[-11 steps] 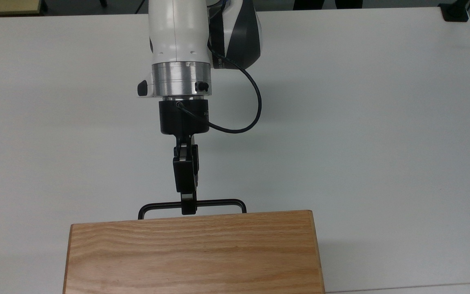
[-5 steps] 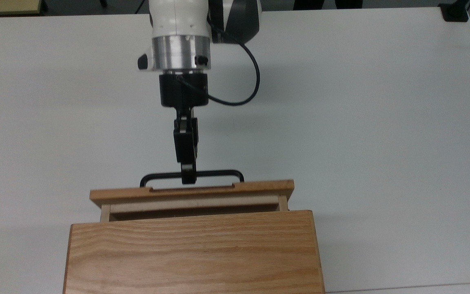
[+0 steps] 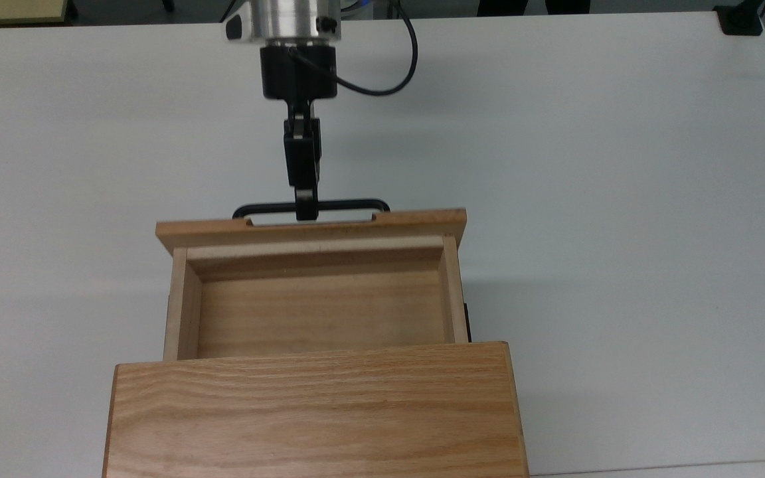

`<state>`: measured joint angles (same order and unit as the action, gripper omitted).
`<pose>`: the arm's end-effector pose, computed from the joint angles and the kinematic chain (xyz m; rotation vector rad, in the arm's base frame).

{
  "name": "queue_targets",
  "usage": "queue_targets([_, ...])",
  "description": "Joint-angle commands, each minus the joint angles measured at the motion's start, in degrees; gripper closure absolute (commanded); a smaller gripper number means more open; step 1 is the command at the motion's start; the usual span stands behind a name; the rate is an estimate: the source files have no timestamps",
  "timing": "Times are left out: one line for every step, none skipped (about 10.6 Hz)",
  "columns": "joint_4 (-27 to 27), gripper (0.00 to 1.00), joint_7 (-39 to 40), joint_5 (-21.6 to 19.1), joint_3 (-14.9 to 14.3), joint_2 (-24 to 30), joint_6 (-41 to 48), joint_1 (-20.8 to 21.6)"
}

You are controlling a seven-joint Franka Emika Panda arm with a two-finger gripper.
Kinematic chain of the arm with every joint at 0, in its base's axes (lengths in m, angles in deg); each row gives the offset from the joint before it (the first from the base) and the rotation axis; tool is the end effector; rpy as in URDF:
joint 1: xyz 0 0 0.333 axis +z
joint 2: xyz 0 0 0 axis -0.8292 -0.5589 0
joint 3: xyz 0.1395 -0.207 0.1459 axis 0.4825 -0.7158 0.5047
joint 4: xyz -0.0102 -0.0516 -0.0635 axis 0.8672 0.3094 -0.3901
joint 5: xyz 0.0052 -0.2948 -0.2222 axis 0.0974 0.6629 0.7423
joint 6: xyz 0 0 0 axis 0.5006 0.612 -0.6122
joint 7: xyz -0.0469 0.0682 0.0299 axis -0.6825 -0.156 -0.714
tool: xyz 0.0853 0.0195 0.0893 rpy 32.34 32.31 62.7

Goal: Open the drawer by sliding it
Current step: 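Pull the handle outward, sliding the upper drawer out of the cabinet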

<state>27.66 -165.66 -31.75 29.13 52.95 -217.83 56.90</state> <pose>0.6177 0.0313 0.4830 -1.7573 1.6130 -0.7866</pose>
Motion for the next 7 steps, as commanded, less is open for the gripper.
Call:
queue_targets([6.05, 0.91, 0.38, -0.51, -0.33, 7.96, 11.54, -0.01])
queue_targets([5.96, 0.88, 0.29, -0.51, -0.33, 8.23, 14.02, -0.35])
queue_targets([5.78, 0.74, 0.21, -0.51, -0.33, 8.49, 15.44, -0.36])
queue_targets([5.08, 0.47, -0.4, -0.51, -0.42, 8.67, 17.8, -0.36])
queue_targets([4.47, 0.2, -1.63, -0.51, -0.42, 9.37, 21.74, -0.45])
queue_targets([3.42, 0.19, -1.47, -0.51, -0.42, 9.81, 24.39, -0.36])
queue_targets([2.62, 0.19, -1.38, -0.51, -0.51, 10.16, 25.9, -0.45])
